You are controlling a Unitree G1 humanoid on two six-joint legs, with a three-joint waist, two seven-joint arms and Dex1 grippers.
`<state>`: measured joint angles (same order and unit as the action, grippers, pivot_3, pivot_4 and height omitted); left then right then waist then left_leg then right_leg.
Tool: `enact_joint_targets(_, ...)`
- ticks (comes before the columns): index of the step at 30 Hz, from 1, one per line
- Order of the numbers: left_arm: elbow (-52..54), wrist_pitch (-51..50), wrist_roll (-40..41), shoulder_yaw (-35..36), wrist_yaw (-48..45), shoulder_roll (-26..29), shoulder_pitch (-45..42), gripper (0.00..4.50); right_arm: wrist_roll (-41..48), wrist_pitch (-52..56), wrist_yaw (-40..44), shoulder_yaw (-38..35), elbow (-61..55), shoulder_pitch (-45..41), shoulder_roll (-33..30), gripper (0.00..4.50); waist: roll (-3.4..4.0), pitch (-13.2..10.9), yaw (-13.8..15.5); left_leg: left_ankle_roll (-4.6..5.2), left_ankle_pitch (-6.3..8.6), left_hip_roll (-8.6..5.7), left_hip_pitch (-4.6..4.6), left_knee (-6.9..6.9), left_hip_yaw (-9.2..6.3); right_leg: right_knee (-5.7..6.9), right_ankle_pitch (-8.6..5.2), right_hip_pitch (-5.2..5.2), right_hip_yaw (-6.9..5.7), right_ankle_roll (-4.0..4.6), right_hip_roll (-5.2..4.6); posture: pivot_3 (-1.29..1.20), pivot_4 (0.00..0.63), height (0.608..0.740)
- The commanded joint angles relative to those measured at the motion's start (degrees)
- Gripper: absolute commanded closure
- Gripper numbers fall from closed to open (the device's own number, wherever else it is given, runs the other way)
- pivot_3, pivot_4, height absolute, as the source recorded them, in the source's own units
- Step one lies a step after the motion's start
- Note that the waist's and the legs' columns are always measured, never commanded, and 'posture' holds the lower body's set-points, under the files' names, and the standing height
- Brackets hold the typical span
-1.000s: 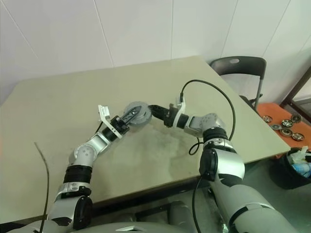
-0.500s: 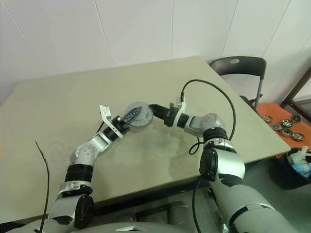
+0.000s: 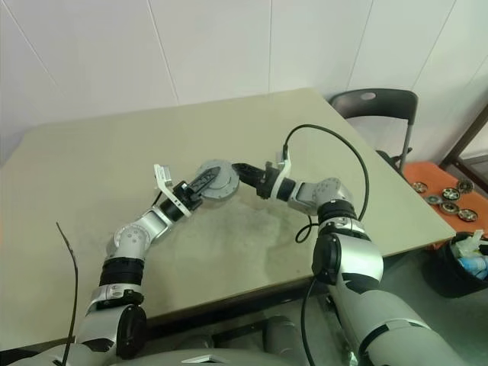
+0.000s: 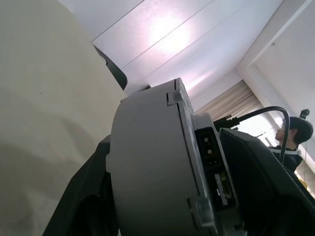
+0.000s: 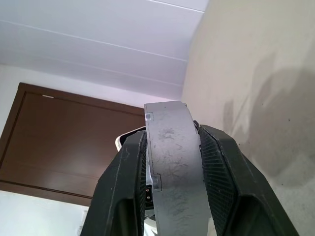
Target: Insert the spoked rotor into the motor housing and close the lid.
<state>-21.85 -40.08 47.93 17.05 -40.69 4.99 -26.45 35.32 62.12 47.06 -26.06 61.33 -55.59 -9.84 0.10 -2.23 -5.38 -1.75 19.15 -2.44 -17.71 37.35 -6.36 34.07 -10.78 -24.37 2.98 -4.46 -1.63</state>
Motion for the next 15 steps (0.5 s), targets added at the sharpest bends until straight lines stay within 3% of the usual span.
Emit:
enact_joint_targets(1,5.63,-1.67,2.09,-1.10,-2.29,0.06,-0.61,1.86,0.49,-1.86,-0.57,0.06,-2.31,-1.59,0.26,3.22,0.00,0.00,-0.04,0.00,0.00,0.00,0.00,0.00,0.00,0.00,0.00,0.00,0.00,0.00,0.00,0.00,0.000,0.740)
enact_joint_targets(15,7.52,-6.97,6.41,2.30,0.65,-1.99,-0.67,1.97,0.98,-2.74,-2.71,-0.49,-2.09,-1.27,1.26,3.22,0.00,0.00,-0.03,0.00,0.00,0.01,0.01,0.00,-0.01,0.01,0.00,0.00,0.01,0.00,-0.01,0.00,0.000,0.740)
